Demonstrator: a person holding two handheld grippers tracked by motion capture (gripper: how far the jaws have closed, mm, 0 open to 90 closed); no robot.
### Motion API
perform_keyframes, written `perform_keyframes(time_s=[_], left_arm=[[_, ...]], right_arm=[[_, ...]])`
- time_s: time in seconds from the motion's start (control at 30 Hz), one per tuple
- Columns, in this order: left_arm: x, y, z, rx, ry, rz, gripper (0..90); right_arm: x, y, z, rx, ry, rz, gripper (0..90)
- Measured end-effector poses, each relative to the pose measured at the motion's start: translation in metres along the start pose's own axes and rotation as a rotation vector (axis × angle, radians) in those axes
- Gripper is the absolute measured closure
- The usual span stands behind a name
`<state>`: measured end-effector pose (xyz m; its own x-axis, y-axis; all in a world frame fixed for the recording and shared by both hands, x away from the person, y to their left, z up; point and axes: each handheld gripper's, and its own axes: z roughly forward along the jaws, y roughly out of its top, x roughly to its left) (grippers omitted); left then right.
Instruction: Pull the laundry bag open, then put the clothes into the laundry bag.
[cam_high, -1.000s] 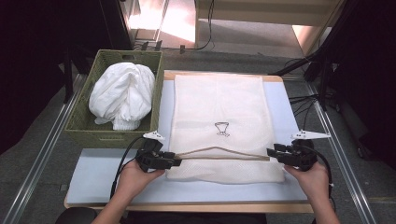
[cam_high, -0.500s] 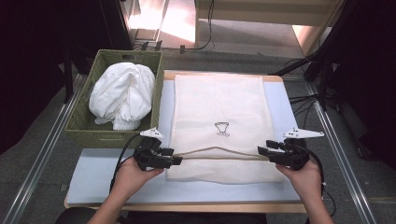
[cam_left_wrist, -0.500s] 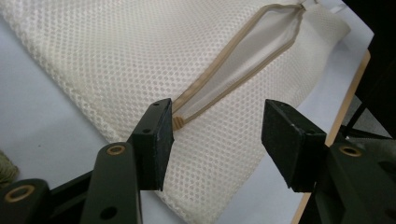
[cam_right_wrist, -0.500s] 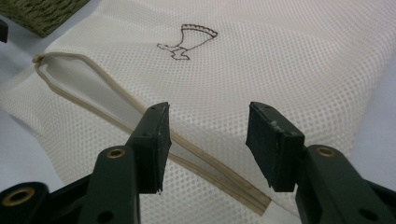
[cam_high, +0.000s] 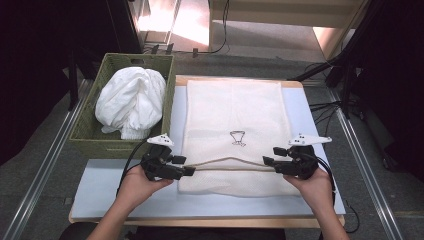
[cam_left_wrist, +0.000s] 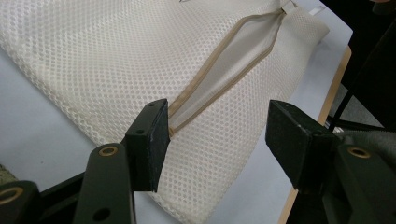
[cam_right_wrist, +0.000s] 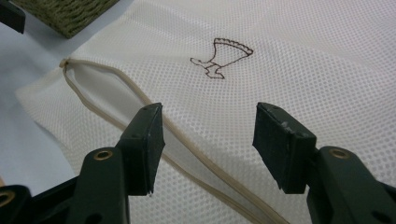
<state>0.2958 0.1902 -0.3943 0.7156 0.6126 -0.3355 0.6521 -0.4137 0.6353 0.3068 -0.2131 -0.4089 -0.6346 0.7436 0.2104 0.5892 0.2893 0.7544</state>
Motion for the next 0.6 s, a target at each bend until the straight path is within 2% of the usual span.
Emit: perform_keyframes(time_s=[0.17, 0.27, 0.33, 0.43, 0.6], left_arm=[[0.002, 0.001, -0.004, -0.010, 0.004, -0.003, 40.5], [0.004, 0.001, -0.007, -0.024, 0.008, -0.008, 40.4], [0.005, 0.000, -0.009, -0.028, 0.010, -0.012, 40.4], [0.006, 0.000, -0.009, -0.028, 0.012, -0.013, 40.4], [0.005, -0.001, -0.009, -0.032, 0.008, -0.009, 40.4]], right_arm=[[0.009, 0.008, 0.008, -0.002, 0.024, -0.006, 43.8], [0.015, 0.014, 0.017, 0.002, 0.025, -0.032, 44.2], [0.017, 0.019, 0.021, 0.001, 0.033, -0.023, 44.4], [0.020, 0.023, 0.024, -0.014, 0.043, -0.032, 44.6], [0.026, 0.022, 0.025, -0.002, 0.049, -0.055, 44.6]])
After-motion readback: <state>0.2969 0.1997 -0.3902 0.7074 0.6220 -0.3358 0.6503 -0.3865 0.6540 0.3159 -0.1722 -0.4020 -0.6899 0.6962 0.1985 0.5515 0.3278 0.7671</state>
